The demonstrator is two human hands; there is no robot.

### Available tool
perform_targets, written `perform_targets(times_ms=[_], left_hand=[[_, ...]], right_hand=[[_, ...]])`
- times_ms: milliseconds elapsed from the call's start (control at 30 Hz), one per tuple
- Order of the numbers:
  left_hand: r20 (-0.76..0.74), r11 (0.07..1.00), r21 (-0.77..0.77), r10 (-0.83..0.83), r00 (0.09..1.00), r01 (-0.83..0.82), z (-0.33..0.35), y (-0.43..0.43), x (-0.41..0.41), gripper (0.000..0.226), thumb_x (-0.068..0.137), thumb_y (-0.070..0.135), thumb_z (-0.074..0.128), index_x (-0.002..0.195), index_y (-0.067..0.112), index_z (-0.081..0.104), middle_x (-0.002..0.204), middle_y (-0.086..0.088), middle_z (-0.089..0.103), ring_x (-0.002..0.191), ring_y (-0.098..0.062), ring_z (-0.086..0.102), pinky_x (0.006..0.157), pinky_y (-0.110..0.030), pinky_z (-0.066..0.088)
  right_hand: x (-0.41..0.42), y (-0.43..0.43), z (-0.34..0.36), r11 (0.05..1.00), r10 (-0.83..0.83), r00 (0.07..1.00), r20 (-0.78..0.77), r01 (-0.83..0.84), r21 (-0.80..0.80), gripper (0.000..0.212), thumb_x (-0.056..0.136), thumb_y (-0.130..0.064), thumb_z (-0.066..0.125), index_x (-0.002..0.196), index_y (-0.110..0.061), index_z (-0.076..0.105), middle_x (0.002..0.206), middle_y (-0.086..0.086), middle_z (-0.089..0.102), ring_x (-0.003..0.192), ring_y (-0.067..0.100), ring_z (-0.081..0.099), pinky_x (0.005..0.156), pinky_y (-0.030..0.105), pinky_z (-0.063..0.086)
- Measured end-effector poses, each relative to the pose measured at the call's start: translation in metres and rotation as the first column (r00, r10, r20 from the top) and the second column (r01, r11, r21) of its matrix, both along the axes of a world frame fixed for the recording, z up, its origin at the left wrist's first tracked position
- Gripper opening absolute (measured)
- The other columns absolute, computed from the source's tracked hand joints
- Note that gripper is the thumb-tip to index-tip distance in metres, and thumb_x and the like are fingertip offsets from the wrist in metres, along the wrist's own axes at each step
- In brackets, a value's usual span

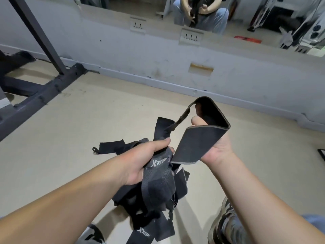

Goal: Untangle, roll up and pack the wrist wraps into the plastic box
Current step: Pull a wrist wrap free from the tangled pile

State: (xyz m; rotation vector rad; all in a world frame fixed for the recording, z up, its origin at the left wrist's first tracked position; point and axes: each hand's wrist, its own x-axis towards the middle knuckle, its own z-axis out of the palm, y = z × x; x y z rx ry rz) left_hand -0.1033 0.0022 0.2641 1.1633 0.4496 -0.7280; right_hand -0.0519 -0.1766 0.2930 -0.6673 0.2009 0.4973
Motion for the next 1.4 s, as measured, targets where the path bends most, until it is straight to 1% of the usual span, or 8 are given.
perform_targets(times_ms=[133, 300, 467, 867, 1000, 1167, 1333, 1400], left_hand=[[0.009, 0.993, -0.113, 0.047, 0.999, -0.046, 0.003, -0.007, 0.001, 0.046, 0.1, 0.042, 0.066, 0.123, 0.003, 0.076, 0.117, -0.021, 0.077, 0.09, -0.036, 0.078, 0.085, -0.044, 0.066], [0.076, 0.951, -0.203, 0.252, 0.965, -0.233, 0.004, -0.004, 0.017, 0.041, 0.092, 0.039, 0.075, 0.122, 0.01, 0.074, 0.128, -0.021, 0.074, 0.112, -0.036, 0.073, 0.104, -0.053, 0.057], [0.214, 0.951, -0.192, 0.28, 0.936, -0.241, -0.002, -0.005, 0.02, 0.055, 0.082, 0.017, 0.087, 0.132, 0.002, 0.069, 0.126, -0.029, 0.071, 0.114, -0.044, 0.071, 0.102, -0.061, 0.055], [0.253, 0.934, -0.094, 0.358, 0.899, -0.345, -0.007, 0.0, 0.021, 0.044, 0.076, -0.025, 0.062, 0.11, 0.004, 0.067, 0.096, -0.026, 0.07, 0.085, -0.04, 0.071, 0.085, -0.057, 0.059], [0.257, 0.923, -0.011, 0.376, 0.89, -0.386, -0.008, 0.003, 0.022, 0.045, 0.073, -0.019, 0.072, 0.113, 0.0, 0.067, 0.105, -0.032, 0.074, 0.092, -0.049, 0.075, 0.089, -0.07, 0.057], [0.286, 0.878, 0.08, 0.433, 0.855, -0.472, -0.005, -0.003, 0.022, 0.045, 0.071, -0.01, 0.08, 0.111, 0.008, 0.071, 0.097, -0.023, 0.079, 0.081, -0.039, 0.077, 0.08, -0.061, 0.063], [0.299, 0.847, 0.102, 0.473, 0.828, -0.521, -0.003, -0.007, 0.022, 0.044, 0.072, -0.008, 0.081, 0.111, 0.008, 0.068, 0.09, -0.017, 0.079, 0.076, -0.035, 0.077, 0.076, -0.058, 0.063], [0.307, 0.843, 0.146, 0.459, 0.834, -0.517, -0.002, -0.005, 0.023, 0.045, 0.073, -0.004, 0.085, 0.112, 0.01, 0.068, 0.095, -0.018, 0.08, 0.08, -0.036, 0.079, 0.077, -0.056, 0.065]], right_hand=[[0.005, 0.007, -0.007, 0.995, 0.103, 0.99, 0.092, -0.103, -0.007, 0.042, 0.042, -0.004, 0.101, 0.052, -0.015, 0.061, 0.048, 0.001, 0.057, 0.044, 0.017, 0.057, 0.052, 0.022, 0.052], [-0.001, -0.001, -0.016, 0.975, 0.208, 0.978, -0.013, -0.209, -0.07, 0.037, 0.094, -0.043, 0.063, 0.08, -0.013, 0.079, 0.079, 0.007, 0.076, 0.073, 0.023, 0.073, 0.076, 0.031, 0.061], [-0.004, -0.019, -0.034, 0.928, 0.361, 0.909, 0.209, -0.328, -0.175, 0.052, 0.081, -0.009, 0.081, 0.131, -0.01, 0.069, 0.12, 0.022, 0.071, 0.104, 0.035, 0.072, 0.105, 0.051, 0.053], [-0.002, -0.025, -0.035, 0.595, 0.541, 0.823, 0.171, -0.231, -0.769, 0.037, 0.052, -0.002, 0.048, 0.086, -0.006, 0.063, 0.075, 0.009, 0.052, 0.07, 0.021, 0.044, 0.06, 0.031, 0.032], [-0.007, -0.027, -0.027, 0.661, 0.536, 0.824, 0.183, -0.275, -0.698, 0.031, 0.079, -0.017, 0.062, 0.109, -0.013, 0.069, 0.09, 0.001, 0.069, 0.08, 0.017, 0.065, 0.069, 0.029, 0.051], [-0.014, -0.015, -0.034, 0.622, 0.246, 0.943, 0.222, 0.021, -0.783, 0.039, 0.094, -0.031, 0.078, 0.128, -0.026, 0.06, 0.106, 0.002, 0.069, 0.079, 0.008, 0.072, 0.064, 0.029, 0.055], [-0.031, 0.006, -0.048, 0.544, 0.512, 0.832, 0.211, -0.124, -0.83, 0.103, 0.071, -0.038, 0.099, 0.154, -0.043, 0.037, 0.146, -0.001, 0.063, 0.13, 0.019, 0.065, 0.105, 0.04, 0.055], [-0.029, 0.008, -0.043, 0.669, 0.362, 0.902, 0.235, -0.077, -0.739, 0.061, 0.091, -0.036, 0.082, 0.144, -0.027, 0.055, 0.134, 0.007, 0.072, 0.116, 0.022, 0.072, 0.093, 0.037, 0.061]])
